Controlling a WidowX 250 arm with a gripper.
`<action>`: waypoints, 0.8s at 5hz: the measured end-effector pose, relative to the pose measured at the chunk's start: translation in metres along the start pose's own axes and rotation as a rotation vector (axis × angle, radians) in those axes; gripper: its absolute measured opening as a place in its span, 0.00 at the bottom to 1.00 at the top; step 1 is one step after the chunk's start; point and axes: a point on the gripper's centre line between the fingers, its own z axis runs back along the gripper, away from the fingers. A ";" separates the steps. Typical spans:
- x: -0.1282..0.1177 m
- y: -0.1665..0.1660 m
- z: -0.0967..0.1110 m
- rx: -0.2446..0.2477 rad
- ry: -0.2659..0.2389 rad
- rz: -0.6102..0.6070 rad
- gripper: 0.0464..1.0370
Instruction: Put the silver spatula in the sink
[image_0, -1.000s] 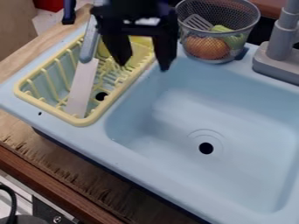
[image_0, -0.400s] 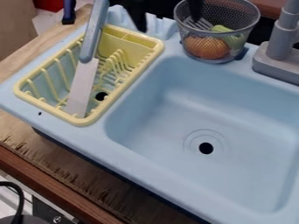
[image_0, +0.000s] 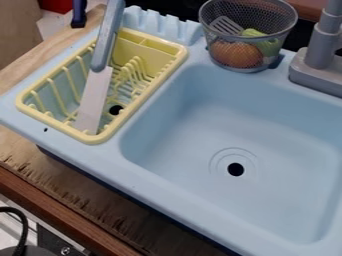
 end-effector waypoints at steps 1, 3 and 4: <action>0.004 -0.011 0.002 -0.012 -0.022 0.035 0.96; 0.000 -0.023 -0.026 0.042 -0.036 0.189 0.96; -0.005 -0.029 -0.035 0.071 -0.046 0.287 0.96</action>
